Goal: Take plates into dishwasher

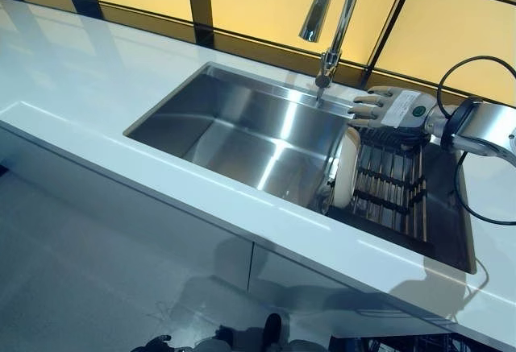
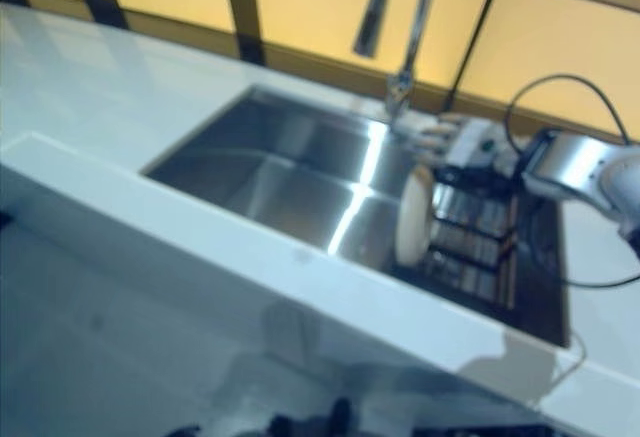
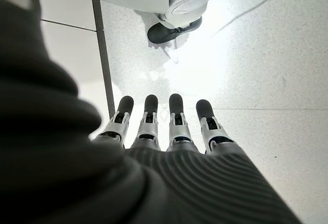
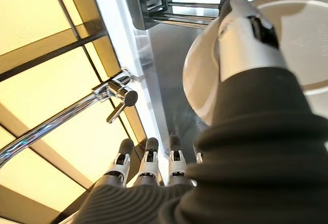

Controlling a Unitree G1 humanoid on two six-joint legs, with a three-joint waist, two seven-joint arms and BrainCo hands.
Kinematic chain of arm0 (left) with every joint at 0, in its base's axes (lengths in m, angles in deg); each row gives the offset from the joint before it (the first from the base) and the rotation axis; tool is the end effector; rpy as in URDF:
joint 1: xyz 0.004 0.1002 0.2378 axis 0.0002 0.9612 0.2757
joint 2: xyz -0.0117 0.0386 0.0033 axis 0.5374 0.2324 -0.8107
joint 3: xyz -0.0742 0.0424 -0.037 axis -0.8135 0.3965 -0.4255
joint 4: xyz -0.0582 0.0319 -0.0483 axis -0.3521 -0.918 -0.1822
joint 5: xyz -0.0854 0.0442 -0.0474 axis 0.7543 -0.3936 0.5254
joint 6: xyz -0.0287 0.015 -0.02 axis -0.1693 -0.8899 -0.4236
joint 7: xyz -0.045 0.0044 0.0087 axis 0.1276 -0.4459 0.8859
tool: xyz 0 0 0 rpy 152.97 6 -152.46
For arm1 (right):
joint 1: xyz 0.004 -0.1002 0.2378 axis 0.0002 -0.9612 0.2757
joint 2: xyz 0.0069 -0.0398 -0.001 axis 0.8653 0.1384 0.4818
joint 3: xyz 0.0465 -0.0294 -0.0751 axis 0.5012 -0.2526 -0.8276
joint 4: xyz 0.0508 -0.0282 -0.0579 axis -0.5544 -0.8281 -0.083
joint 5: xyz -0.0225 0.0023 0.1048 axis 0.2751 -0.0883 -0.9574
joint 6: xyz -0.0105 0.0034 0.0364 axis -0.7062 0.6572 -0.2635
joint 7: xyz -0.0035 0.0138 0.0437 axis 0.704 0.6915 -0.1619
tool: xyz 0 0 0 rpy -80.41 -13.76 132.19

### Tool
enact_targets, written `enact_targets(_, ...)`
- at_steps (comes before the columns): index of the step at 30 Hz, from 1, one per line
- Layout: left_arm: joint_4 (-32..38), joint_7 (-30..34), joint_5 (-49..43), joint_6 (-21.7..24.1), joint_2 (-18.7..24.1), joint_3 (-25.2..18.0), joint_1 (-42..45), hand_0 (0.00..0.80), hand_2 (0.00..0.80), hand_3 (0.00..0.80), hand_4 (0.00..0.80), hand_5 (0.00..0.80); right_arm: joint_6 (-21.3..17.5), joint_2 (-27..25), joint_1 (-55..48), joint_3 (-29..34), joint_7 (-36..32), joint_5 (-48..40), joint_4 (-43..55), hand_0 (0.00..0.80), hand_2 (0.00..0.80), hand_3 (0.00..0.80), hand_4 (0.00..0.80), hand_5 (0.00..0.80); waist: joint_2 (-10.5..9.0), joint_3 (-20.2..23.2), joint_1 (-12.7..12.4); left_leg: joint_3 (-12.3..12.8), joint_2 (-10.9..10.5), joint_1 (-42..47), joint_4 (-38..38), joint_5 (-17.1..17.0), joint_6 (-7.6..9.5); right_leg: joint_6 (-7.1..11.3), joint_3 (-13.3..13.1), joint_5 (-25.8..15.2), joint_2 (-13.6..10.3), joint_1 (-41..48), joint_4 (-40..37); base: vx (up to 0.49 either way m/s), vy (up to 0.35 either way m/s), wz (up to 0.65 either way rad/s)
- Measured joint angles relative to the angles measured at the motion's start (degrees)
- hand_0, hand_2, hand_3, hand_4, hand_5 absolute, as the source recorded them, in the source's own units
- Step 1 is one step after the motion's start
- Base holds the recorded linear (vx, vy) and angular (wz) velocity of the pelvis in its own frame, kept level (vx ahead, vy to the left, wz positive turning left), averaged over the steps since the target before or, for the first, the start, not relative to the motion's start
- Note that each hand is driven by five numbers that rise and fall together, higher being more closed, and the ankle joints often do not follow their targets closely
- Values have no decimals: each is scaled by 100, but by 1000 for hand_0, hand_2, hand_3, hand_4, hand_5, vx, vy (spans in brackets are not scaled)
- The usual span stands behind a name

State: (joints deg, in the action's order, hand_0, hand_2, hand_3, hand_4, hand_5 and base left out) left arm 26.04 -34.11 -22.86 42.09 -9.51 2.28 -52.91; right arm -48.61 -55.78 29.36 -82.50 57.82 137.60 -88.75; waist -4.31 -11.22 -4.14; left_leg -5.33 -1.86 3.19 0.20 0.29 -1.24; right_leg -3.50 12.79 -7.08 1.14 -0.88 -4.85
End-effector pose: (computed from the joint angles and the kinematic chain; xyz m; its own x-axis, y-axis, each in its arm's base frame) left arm 0.0779 0.2480 -0.0976 0.3482 0.1771 -0.9205 0.3961 0.8622 0.3158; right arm 0.2863 -0.2461 0.2615 0.8418 0.4774 -0.2518 0.2334 -0.7426 -0.6277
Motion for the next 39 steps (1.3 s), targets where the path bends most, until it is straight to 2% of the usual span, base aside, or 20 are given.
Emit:
enact_targets(8,4,7,-5,3,44,23,-105,0,0,0,0,0,94,5,1,0,22,-2,17,0,0,0,0,0,-43,-176,-5,21,24,-5,4,3,-15,-5,-2,3,21,-6,0,0,-4,0)
enact_targets(24,26,80,-11,1,85,14,-126,0,0,0,0,0,107,5,3,1,69,-5,44,0,0,0,0,0,-96,-218,-22,21,34,2,16,6,-19,-17,-2,12,29,-3,-1,0,0,0)
enact_targets(30,32,88,-14,1,88,13,-174,0,0,0,0,0,106,5,6,1,52,-7,45,0,0,0,0,0,-127,-234,-153,22,36,3,15,6,-22,-17,-2,12,32,-3,-1,0,0,0)
enact_targets(39,32,91,-18,-2,160,-7,-212,0,0,0,0,0,103,5,125,1,-75,-81,90,0,0,0,0,0,-273,-309,-283,19,37,8,16,6,-24,-17,-1,12,35,5,-1,0,0,0)
